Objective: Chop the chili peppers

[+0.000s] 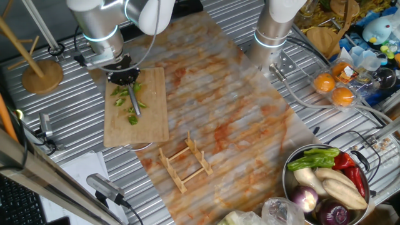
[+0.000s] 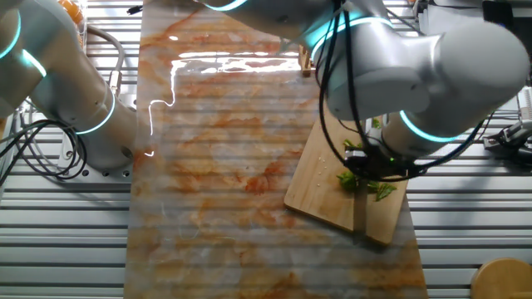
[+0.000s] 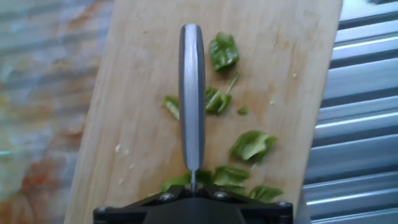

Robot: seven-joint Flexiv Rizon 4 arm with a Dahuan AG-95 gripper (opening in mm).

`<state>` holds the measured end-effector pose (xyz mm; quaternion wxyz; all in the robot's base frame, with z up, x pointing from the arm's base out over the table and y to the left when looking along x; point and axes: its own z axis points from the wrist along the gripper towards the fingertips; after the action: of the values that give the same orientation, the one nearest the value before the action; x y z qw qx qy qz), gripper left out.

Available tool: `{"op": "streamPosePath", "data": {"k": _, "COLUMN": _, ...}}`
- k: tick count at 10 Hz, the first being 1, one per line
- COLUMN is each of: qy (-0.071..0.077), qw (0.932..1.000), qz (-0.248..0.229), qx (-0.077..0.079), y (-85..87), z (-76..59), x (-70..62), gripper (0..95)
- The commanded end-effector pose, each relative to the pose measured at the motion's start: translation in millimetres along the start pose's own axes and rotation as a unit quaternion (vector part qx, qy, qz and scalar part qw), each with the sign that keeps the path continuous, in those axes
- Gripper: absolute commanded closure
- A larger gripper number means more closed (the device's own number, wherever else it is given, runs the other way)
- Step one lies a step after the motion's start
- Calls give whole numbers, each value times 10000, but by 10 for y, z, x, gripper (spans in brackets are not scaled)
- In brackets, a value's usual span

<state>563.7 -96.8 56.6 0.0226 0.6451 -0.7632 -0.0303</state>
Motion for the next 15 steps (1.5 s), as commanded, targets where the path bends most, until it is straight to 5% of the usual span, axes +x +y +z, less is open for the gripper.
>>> {"op": "streamPosePath", "data": {"k": 1, "qy": -18, "qw": 10000, "qz": -61, "qx": 67, "y": -26, "z": 202, "x": -30, "gripper": 950}}
{"op": "streamPosePath", "data": {"k": 5, "qy": -11, "qw": 9996, "qz": -148, "qx": 246, "y": 119, "z": 22, "x": 112, "gripper": 950}}
{"op": "streamPosePath", "data": {"k": 6, "qy": 95, "qw": 9994, "qz": -160, "qx": 307, "y": 171, "z": -13, "x": 175, "gripper": 950}}
{"op": "streamPosePath", "data": {"k": 9, "qy": 18, "qw": 9990, "qz": -222, "qx": 388, "y": 198, "z": 172, "x": 389, "gripper": 950}}
{"op": "streamPosePath", "data": {"k": 10, "qy": -102, "qw": 9995, "qz": -158, "qx": 238, "y": 217, "z": 160, "x": 411, "gripper": 950}}
{"op": "streamPosePath", "data": {"k": 13, "qy": -9, "qw": 9990, "qz": -226, "qx": 394, "y": 183, "z": 147, "x": 393, "gripper": 950}}
{"op": "streamPosePath", "data": {"k": 15, "qy": -92, "qw": 9995, "qz": -125, "qx": 288, "y": 163, "z": 150, "x": 377, "gripper": 950}}
